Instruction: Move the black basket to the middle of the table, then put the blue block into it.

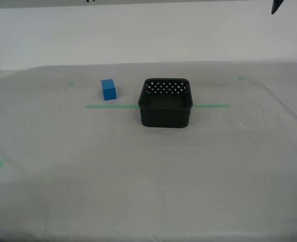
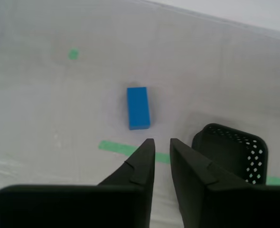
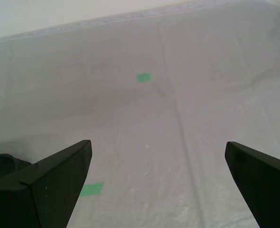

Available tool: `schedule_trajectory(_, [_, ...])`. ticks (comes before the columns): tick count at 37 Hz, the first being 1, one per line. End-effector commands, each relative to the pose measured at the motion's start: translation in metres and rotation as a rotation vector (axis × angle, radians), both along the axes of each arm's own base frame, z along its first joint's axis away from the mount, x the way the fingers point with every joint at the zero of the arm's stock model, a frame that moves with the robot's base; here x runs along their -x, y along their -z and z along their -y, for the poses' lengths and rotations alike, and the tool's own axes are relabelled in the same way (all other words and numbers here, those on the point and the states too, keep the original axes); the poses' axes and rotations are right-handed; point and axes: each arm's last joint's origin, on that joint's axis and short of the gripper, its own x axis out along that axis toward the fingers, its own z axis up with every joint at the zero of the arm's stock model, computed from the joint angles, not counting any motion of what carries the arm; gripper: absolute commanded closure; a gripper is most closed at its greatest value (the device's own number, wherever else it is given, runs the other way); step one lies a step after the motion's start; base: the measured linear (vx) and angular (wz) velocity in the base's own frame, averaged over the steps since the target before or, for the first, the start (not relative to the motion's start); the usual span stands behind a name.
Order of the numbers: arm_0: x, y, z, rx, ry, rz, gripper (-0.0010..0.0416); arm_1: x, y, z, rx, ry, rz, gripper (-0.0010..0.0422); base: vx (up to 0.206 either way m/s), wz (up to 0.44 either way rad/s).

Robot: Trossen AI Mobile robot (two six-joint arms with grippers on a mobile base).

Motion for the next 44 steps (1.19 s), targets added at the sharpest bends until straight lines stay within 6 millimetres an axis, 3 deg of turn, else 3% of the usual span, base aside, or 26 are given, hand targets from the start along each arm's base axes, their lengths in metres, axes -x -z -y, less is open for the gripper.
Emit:
schedule_trajectory(1, [0.0001,-0.0006,0.0,0.002,0.002,0.002,0.0012,0.0014,0.0005,-0.0011,-0.008,-0.003,-0.016,0.0334,0.0,0.0])
schedule_trajectory(14, [0.0001,-0.0006,0.0,0.002,0.001,0.002,0.0012,0.0023,0.0012,-0.0017,-0.024,0.004,-0.026,0.0179,0.0,0.0])
schedule_trajectory(31, [0.0,-0.0006,0.0,0.002,0.001,0.002,0.0012,-0.0003,-0.0003,-0.0019,-0.058,0.05,-0.001,0.0009,0.0,0.0])
schedule_trajectory(36, [0.0001,-0.0006,0.0,0.003,0.002,0.002,0.0012,-0.0006,-0.0004,-0.0022,-0.045,0.035,0.001,0.0025,0.0,0.0])
schedule_trajectory(44, [0.0001,-0.0006,0.0,0.002,0.002,0.002,0.0012,-0.0029,-0.0019,-0.0023,-0.019,0.015,0.024,0.0014,0.0,0.0])
